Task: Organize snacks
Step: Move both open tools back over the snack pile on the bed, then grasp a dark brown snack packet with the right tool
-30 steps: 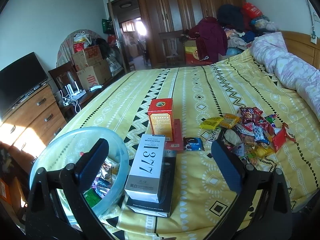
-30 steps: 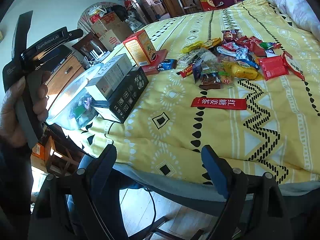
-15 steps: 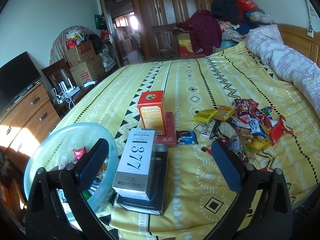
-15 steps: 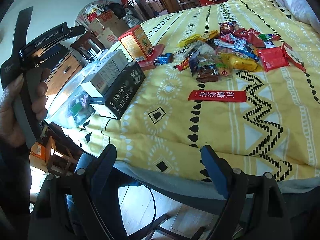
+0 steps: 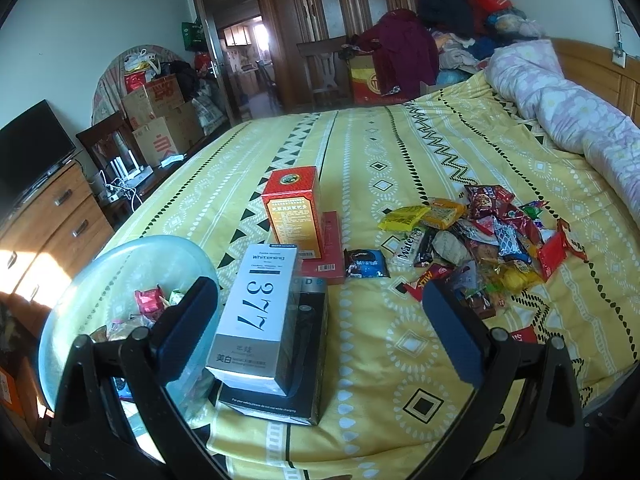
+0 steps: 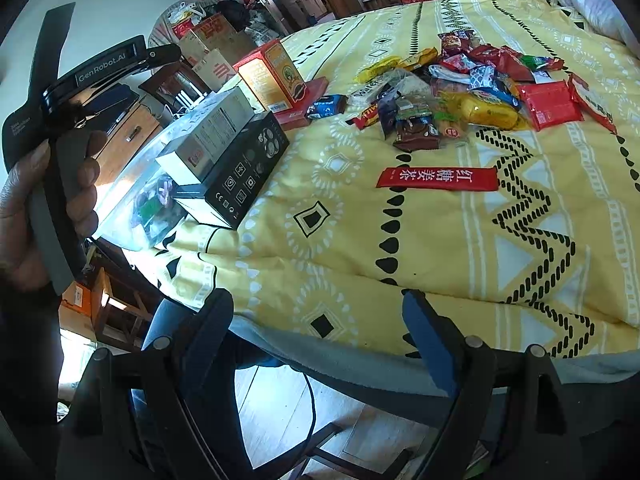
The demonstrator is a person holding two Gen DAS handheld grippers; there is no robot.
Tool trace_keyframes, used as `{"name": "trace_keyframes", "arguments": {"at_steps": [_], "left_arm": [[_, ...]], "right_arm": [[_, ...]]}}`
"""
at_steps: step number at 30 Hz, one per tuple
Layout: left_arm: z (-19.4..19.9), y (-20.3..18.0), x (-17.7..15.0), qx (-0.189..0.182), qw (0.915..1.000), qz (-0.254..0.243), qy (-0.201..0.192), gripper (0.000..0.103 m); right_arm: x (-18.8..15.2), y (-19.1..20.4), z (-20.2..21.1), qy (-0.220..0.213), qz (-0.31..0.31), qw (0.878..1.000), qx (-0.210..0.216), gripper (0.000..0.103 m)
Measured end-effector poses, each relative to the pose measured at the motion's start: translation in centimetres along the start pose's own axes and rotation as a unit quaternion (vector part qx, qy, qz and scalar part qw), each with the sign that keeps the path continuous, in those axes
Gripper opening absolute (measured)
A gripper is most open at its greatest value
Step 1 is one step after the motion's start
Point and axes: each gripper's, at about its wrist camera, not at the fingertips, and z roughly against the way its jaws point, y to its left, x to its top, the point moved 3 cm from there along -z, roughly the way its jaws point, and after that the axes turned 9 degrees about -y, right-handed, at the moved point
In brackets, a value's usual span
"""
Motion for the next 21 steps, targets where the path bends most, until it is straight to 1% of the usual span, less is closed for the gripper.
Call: {"name": "trace_keyframes", "arguments": {"at_steps": [4, 7, 9, 11, 13, 15, 16, 18, 20, 21], "left_arm": [[-0.3, -1.8, -0.8, -0.046, 0.9989, -0.008, 0.005, 0.102], [-0.7, -3.6, -1.6, -0.066, 0.9975, -0.020, 0.012, 0.102], [-1.0, -4.7, -2.2, -0.079, 0.9963, -0.025, 0.019, 0.102], [-1.2, -5.8, -2.6, -0.092, 0.9950, -0.030, 0.024, 0.102], [-1.6, -6.7, -3.2, -0.105, 0.9935, -0.035, 0.029, 0.102], [-2.0, -7.7, -3.8, -0.119, 0.9915, -0.037, 0.037, 0.102], [-2.3, -8.0, -4.0, -0.126, 0.9905, -0.037, 0.040, 0.102], [-2.7, -8.5, -4.6, -0.139, 0.9886, -0.035, 0.046, 0.102], [-3.2, -9.1, -5.2, -0.152, 0.9863, -0.032, 0.055, 0.102], [-3.6, -9.3, -5.6, -0.161, 0.9844, -0.031, 0.063, 0.102]], "right_arm": [[-0.3, -0.6, -0.2, 0.001, -0.003, 1.000, -0.005, 0.088], [-0.2, -1.6, -0.2, -0.002, -0.015, 1.000, -0.013, 0.088], [0.6, -2.6, -0.1, -0.009, -0.018, 1.000, -0.020, 0.088], [2.1, -3.9, 0.0, -0.021, -0.020, 0.999, -0.028, 0.088], [4.6, -5.7, 0.1, -0.041, -0.022, 0.998, -0.041, 0.087], [7.8, -7.8, -0.2, -0.063, -0.020, 0.996, -0.052, 0.075], [9.3, -8.7, -0.5, -0.070, -0.018, 0.996, -0.059, 0.073], [12.7, -11.1, -1.5, -0.080, -0.018, 0.994, -0.074, 0.069], [16.5, -13.6, -3.2, -0.087, -0.020, 0.993, -0.081, 0.068], [18.3, -14.9, -4.2, -0.086, -0.024, 0.993, -0.082, 0.066]]}}
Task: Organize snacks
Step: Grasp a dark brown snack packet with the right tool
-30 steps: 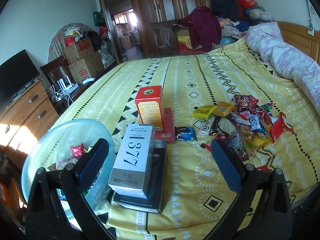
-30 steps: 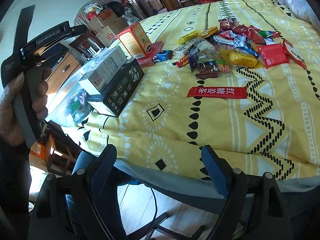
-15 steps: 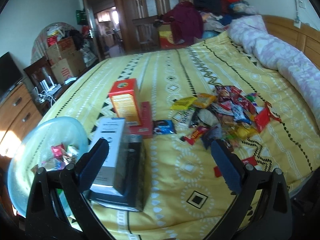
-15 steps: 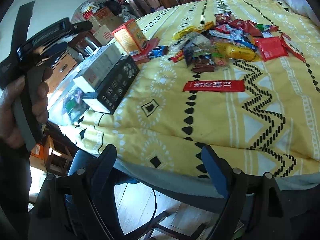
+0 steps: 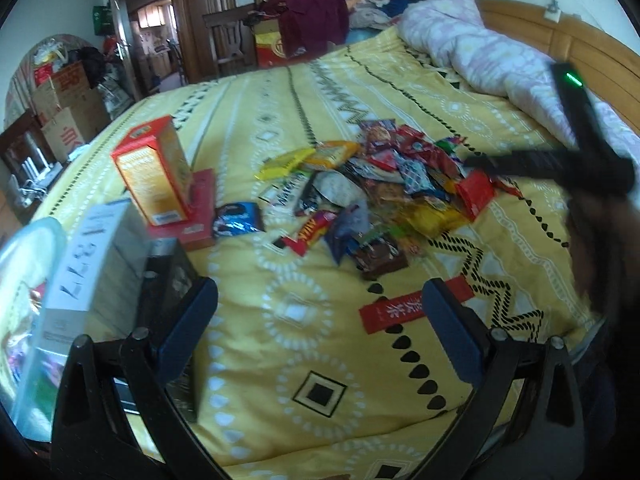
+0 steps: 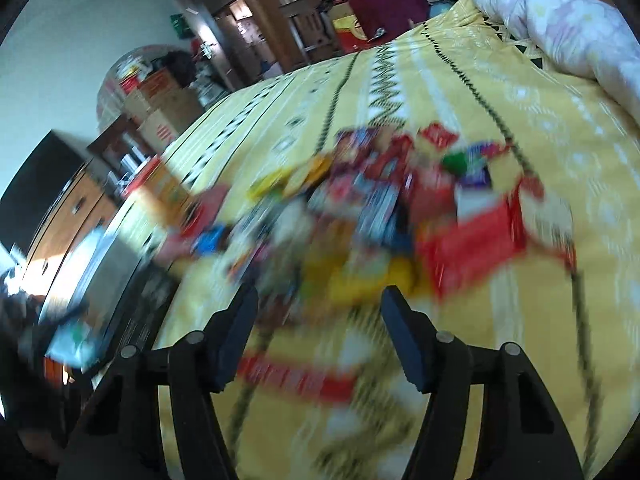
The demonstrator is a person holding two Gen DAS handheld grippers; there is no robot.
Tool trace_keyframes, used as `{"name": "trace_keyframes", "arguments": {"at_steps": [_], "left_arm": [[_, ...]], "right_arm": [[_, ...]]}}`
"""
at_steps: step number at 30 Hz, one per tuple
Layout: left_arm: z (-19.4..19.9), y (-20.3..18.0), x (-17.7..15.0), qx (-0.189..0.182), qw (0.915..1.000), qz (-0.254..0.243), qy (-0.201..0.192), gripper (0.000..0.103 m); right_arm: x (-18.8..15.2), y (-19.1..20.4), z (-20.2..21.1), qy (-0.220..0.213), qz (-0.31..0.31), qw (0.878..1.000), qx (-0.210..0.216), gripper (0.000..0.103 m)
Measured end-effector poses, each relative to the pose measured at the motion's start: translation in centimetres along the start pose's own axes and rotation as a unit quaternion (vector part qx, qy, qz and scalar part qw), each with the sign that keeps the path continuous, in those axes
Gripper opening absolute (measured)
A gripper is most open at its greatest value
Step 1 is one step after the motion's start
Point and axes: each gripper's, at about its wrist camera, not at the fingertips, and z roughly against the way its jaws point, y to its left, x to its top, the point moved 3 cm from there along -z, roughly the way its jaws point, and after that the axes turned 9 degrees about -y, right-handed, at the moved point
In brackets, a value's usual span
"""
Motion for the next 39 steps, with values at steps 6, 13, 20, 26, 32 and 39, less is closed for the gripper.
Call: {"name": "trace_keyframes", "arguments": {"at_steps": [6, 13, 20, 26, 32, 39], "left_arm": [[-1.2, -0.1, -0.6, -0.030, 0.9995, 0.002, 0.009, 0.102], [-3.3, 2.6, -1.2, -0.030, 0.9985, 0.041, 0.022, 0.102], [-3.3, 2.6, -1.7, -0.050, 0.9964, 0.060, 0.032, 0.102], [-1.1, 2.4, -2.5, -0.059, 0.9960, 0.059, 0.034, 0.102], [1.2, 2.8, -4.1, -0.055, 0.9952, 0.067, 0.046, 0.103], [2.4, 3.2, -4.6, -0.054, 0.9943, 0.081, 0.043, 0.103]], "right_arm": [[10.1, -5.1, -11.3, 0.029, -0.006, 0.999, -0.035, 0.066], [14.9, -8.1, -22.3, 0.071, -0.051, 0.995, -0.039, 0.066], [10.5, -5.0, -24.8, 0.148, -0.006, 0.989, -0.019, 0.069], [3.8, 0.9, -19.8, 0.173, 0.054, 0.983, 0.011, 0.071], [-0.1, 4.5, -11.9, 0.173, 0.074, 0.981, 0.044, 0.069], [-1.1, 5.1, -1.3, 0.063, 0.103, 0.993, -0.004, 0.073]]}}
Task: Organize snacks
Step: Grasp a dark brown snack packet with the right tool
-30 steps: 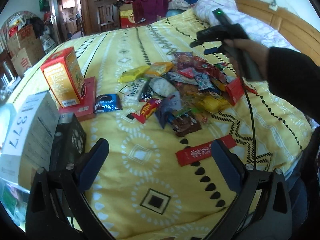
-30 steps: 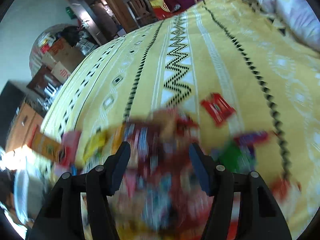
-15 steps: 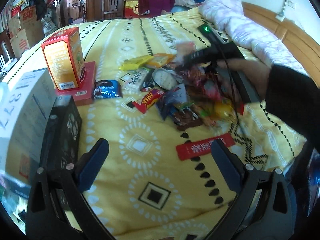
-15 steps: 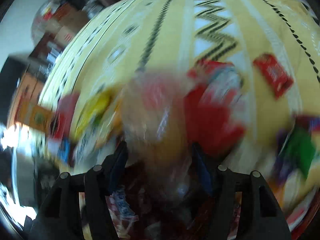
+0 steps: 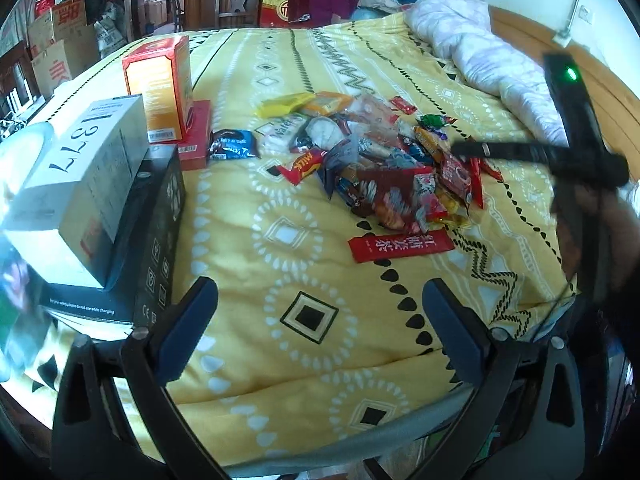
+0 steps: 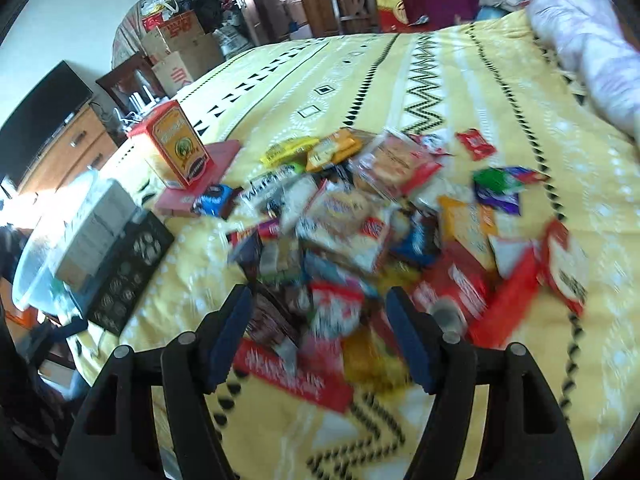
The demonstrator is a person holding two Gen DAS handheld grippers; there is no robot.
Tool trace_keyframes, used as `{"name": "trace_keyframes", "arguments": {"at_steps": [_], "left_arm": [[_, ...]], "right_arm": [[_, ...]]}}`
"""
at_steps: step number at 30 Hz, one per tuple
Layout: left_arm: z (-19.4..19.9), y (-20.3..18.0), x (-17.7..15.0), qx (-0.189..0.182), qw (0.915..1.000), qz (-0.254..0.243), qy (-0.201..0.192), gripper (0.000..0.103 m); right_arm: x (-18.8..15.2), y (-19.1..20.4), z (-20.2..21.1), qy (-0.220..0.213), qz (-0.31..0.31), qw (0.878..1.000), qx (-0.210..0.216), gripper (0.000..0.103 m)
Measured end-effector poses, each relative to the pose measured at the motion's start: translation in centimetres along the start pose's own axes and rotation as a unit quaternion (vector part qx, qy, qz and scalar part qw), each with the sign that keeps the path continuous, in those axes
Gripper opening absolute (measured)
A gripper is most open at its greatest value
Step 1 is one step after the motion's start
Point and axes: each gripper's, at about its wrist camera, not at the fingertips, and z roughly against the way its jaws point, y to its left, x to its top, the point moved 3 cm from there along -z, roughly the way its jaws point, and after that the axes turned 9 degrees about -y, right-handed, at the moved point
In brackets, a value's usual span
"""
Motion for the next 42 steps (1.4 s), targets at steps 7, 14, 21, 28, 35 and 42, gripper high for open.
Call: {"name": "trace_keyframes", "arguments": {"at_steps": [7, 14, 21, 28, 35, 42], "left_arm": [[0.7, 0.1, -0.2, 0.000, 1.0000, -0.004, -0.006, 0.103], [0.3, 1.8, -0.6, 0.005, 0.9998, 0.019, 0.002, 0.103], [0.1, 1.4, -1.0, -0.008, 0.9999, 0.011, 0.006, 0.103], [-0.1, 1.2, -1.2, -0.009, 0.9998, 0.012, 0.011, 0.103], [0.1, 0.8, -1.3, -0.006, 0.9999, 0.006, 0.011, 0.103], [-2.1, -1.1, 0.9, -0.013, 0.9997, -0.015, -0.014, 0.101]], "right_arm": [[-4.5, 3.4, -0.8, 0.030, 0.032, 0.998, 0.053, 0.073], [-5.7, 6.6, -4.4, 0.077, 0.050, 0.993, 0.073, 0.087], [-6.4, 7.2, -9.4, 0.123, 0.043, 0.991, 0.041, 0.089], [-7.9, 7.3, -10.8, 0.129, 0.047, 0.990, 0.012, 0.074], [-7.6, 7.0, -5.7, 0.050, 0.022, 0.998, 0.036, 0.062], [-9.4, 5.0, 1.0, -0.003, -0.021, 1.000, 0.020, 0.062]]}}
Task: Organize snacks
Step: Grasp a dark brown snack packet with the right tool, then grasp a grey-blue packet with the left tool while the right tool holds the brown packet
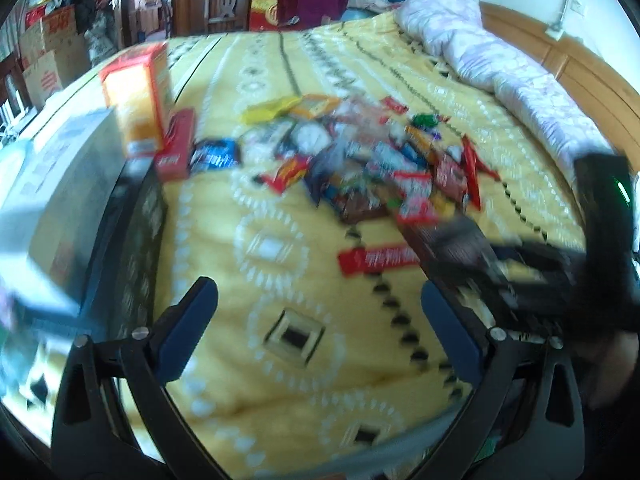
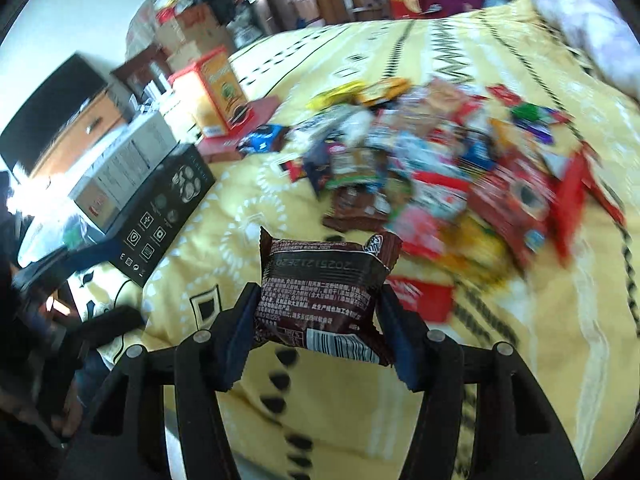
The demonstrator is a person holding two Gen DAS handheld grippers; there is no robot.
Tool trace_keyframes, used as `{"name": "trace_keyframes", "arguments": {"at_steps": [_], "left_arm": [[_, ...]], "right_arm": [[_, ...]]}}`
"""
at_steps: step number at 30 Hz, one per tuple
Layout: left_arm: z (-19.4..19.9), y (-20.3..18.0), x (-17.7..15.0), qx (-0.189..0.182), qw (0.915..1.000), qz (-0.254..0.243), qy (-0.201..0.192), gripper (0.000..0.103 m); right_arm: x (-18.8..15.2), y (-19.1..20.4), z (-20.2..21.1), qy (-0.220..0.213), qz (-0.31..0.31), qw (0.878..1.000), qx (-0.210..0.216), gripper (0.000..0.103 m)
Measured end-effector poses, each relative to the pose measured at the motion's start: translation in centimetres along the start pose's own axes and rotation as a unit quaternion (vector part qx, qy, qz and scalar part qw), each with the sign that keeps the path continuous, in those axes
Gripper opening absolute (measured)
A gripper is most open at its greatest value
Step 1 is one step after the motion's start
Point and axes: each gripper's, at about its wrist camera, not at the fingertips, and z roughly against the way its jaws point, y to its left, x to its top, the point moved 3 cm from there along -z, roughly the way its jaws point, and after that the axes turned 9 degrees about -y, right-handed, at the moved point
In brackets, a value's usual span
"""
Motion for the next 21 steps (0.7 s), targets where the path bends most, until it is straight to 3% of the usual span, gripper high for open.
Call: {"name": "trace_keyframes", "arguments": {"at_steps": [4, 7, 10, 12, 21], "left_arm": [[-4.5, -0.4, 1.8, 0.001, 0.9994, -0.010, -0.032, 0.090], [-9.5, 0.2, 1.7, -0.003, 1.0000, -0.007, 0.001, 0.065], [-13.2, 1.5, 1.3, 0.016, 0.9993, 0.019, 0.030, 0.053], [-14.3, 1.9, 1.1, 0.012, 0.9988, 0.030, 0.038, 0.051], [-15.7, 1.8, 3.3, 0.003, 0.9996, 0.027, -0.001, 0.050]], "right_arm": [[-1.4, -2.5, 2.4, -0.008, -0.038, 0.999, -0.014, 0.062], [-2.2, -3.8, 2.9, -0.008, -0.054, 0.998, -0.016, 0.062], [-2.9, -4.9, 2.9, -0.006, -0.067, 0.998, -0.015, 0.062], [-3.2, -5.5, 2.6, -0.004, -0.074, 0.997, -0.012, 0.062], [-3.3, -7.7, 1.1, -0.005, -0.088, 0.996, -0.007, 0.062]]}}
